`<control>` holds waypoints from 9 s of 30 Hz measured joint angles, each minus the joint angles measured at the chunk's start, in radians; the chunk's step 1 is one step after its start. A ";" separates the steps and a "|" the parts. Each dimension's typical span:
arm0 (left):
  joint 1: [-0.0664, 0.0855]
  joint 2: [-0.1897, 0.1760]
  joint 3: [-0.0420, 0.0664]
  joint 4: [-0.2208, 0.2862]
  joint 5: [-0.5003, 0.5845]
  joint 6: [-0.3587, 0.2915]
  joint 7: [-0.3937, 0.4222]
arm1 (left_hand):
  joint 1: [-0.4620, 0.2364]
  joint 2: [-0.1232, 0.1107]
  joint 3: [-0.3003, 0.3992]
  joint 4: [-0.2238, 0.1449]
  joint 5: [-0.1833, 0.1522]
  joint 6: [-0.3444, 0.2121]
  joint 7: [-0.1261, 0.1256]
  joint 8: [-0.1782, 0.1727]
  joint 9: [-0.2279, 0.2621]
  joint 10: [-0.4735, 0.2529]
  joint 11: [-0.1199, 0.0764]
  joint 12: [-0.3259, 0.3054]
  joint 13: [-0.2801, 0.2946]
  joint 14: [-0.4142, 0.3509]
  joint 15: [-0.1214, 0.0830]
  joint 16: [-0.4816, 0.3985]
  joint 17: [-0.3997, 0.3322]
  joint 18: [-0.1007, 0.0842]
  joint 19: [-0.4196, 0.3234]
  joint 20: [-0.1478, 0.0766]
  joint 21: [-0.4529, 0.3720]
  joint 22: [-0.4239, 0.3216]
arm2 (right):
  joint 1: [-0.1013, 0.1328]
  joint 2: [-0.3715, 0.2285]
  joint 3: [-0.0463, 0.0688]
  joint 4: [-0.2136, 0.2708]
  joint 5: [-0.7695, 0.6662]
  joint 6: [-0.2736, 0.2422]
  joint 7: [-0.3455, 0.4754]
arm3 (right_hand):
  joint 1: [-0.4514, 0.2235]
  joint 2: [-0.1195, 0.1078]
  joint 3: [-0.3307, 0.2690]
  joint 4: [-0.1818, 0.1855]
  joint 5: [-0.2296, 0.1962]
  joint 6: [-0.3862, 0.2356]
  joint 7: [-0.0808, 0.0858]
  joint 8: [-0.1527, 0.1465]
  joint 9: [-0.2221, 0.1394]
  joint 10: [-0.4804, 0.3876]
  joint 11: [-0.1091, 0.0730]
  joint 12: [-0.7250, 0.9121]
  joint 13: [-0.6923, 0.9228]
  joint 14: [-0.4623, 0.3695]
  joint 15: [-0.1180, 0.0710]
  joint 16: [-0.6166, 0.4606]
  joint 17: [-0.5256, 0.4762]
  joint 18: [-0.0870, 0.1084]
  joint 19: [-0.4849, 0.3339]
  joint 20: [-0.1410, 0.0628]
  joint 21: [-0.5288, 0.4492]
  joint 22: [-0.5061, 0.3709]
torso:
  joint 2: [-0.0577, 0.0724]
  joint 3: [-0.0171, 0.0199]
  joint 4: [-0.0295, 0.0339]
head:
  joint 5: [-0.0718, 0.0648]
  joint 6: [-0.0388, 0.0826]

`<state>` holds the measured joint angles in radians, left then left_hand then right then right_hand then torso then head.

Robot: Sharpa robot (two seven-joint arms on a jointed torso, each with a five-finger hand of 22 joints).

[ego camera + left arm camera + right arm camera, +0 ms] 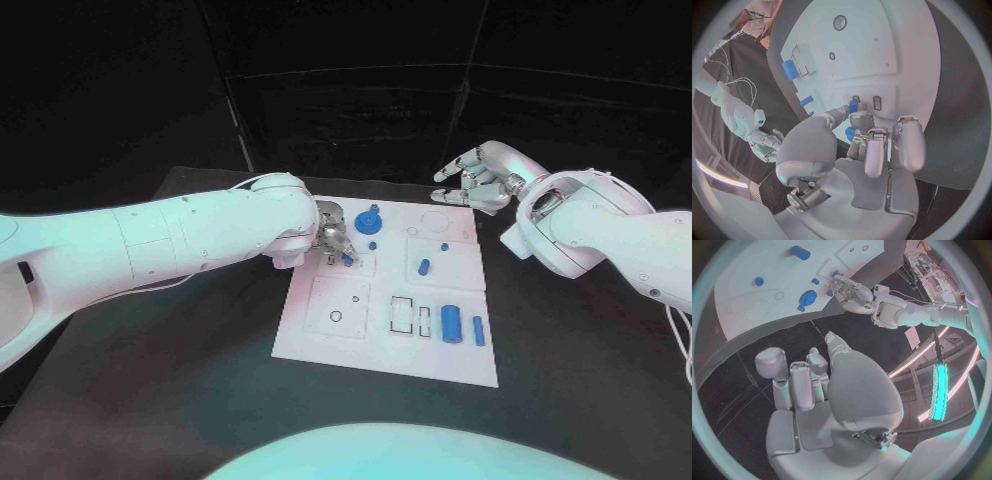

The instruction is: Assemble the parts on the task board

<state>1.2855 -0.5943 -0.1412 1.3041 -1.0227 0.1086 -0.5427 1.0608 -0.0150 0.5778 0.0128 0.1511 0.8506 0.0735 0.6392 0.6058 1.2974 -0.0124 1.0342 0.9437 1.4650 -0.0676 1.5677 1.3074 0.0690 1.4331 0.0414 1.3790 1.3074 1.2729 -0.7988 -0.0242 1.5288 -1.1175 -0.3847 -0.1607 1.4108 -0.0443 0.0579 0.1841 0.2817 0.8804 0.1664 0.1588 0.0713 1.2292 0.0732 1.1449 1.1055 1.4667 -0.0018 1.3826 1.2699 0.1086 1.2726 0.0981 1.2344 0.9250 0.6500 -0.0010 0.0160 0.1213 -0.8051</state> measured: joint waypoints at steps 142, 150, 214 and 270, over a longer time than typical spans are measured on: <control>0.028 -0.008 0.149 0.003 0.037 0.098 -0.063 | -0.147 -0.029 -0.427 0.147 -0.081 0.052 -0.021 -0.036 -0.019 0.004 -0.008 -0.013 -0.036 0.002 -0.016 0.000 0.000 0.000 0.003 -0.011 -0.034 -0.001 | -0.001 0.008 0.000 -0.044 0.008 0.014 0.011 | 0.004 0.004 -0.009 0.014 0.021 0.000 0.000 0.004 0.000 0.000 0.000 0.000 -0.006 0.000 0.000 -0.006 -0.004 0.000 0.000 0.000 -0.015 -0.017 | -0.001 -0.0001 0.0017 | -0.018 -0.007; 0.067 0.027 0.152 -0.132 0.033 0.138 -0.073 | -0.080 0.003 -0.491 0.157 -0.081 0.009 0.005 -0.093 -0.070 -0.027 0.016 -0.023 -0.062 0.002 0.002 0.000 0.000 0.000 -0.010 0.003 -0.053 -0.018 | -0.001 0.013 0.000 -0.051 0.013 0.014 0.013 | 0.004 0.004 -0.009 0.014 0.021 0.000 0.000 0.004 0.000 0.000 0.000 0.000 -0.005 0.000 0.000 -0.006 -0.004 0.000 0.000 0.000 -0.015 -0.017 | -0.001 0.0014 0.0024 | -0.012 0.000; 0.019 0.215 0.107 -0.487 -0.088 0.276 -0.004 | 0.007 0.055 -0.558 0.150 -0.081 0.013 0.015 -0.120 -0.148 -0.042 0.023 -0.024 -0.076 0.002 0.009 0.000 0.000 0.000 -0.014 0.006 -0.062 -0.015 | -0.001 0.038 0.000 -0.060 0.018 0.020 0.015 | 0.004 0.004 -0.008 0.014 0.021 0.000 0.000 0.004 0.000 0.000 0.000 0.000 -0.005 0.000 0.000 -0.006 -0.004 0.000 0.000 0.000 -0.015 -0.017 | -0.001 0.0011 0.0021 | -0.005 -0.007; 0.014 0.203 0.107 -0.471 -0.070 0.279 0.013 | 0.173 0.143 -0.265 0.017 -0.075 0.024 0.020 -0.113 -0.227 -0.060 0.023 -0.031 -0.113 0.000 0.011 0.000 0.000 0.000 -0.014 0.011 -0.069 -0.002 | -0.001 0.040 0.000 -0.061 0.018 0.024 0.013 | 0.009 0.009 -0.005 0.017 0.027 0.000 0.000 0.008 0.000 0.000 0.000 0.005 -0.003 0.000 0.000 -0.006 -0.002 0.000 0.000 0.000 -0.015 -0.017 | -0.001 0.0012 0.0030 | -0.009 -0.015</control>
<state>1.2994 -0.3917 -0.0347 0.8329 -1.0923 0.3878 -0.5302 1.2337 0.1281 0.3132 0.0302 0.0762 0.8741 0.0938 0.5260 0.3792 1.2379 0.0103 1.0031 0.8305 1.4650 -0.0566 1.5677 1.3074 0.0691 1.4190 0.0527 1.3098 1.3053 1.2719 -0.7590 -0.0244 1.4681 -1.0994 -0.3604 -0.1474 1.4200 -0.0350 0.0526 0.2009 0.3088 0.8804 0.1664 0.1666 0.0714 1.2292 0.0732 1.1501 1.1022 1.4667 -0.0018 1.3766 1.2676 0.1086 1.2726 0.0981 1.2196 0.9081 0.6486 0.0002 0.0190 0.1120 -0.8203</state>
